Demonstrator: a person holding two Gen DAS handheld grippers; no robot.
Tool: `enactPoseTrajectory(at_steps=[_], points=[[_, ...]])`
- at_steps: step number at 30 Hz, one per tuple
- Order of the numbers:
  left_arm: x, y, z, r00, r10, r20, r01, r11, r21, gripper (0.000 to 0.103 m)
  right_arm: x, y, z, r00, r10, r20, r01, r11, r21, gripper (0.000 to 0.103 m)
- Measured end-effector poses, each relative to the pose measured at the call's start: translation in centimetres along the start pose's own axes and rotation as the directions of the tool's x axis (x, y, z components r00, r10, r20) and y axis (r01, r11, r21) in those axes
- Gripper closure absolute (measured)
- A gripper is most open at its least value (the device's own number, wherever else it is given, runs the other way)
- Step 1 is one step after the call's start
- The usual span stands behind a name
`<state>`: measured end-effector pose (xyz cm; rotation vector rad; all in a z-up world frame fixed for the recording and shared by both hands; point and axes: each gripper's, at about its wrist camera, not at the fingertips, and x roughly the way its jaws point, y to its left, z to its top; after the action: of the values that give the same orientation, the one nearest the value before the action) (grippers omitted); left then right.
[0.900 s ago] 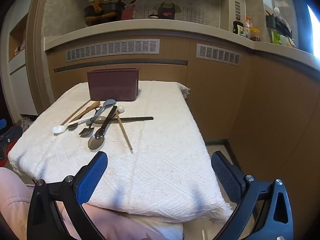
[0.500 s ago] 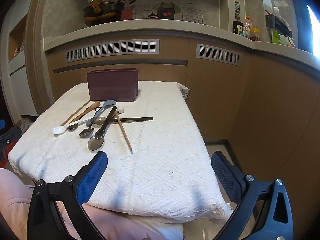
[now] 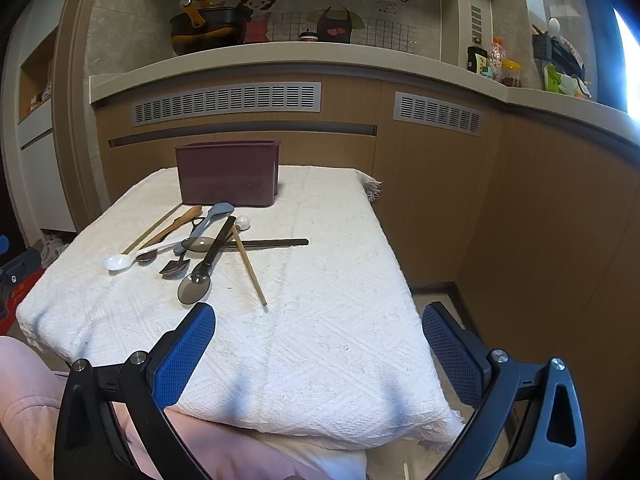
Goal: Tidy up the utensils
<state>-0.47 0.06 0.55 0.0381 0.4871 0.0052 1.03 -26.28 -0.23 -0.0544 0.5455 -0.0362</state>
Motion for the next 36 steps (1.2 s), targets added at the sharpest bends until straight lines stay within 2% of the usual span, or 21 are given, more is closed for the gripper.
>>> enactPoseTrajectory(at_steps=[29,36], points=[[1.2,-0.1,-0.3,0.998,0.009,-0.059,-0.008,1.000,0.017,0.000,1.6,-0.1,-0.6,0.997,0.015,-0.073,-0.013,1.000,0.027,0.000],[1.3,0.0,-0.4,0.998,0.010,-0.064,-0.009,1.000,0.017,0.000,1.5,-0.1,-0.7,0.998,0.014,-0.068,-0.012,1.000,0.021,0.000]])
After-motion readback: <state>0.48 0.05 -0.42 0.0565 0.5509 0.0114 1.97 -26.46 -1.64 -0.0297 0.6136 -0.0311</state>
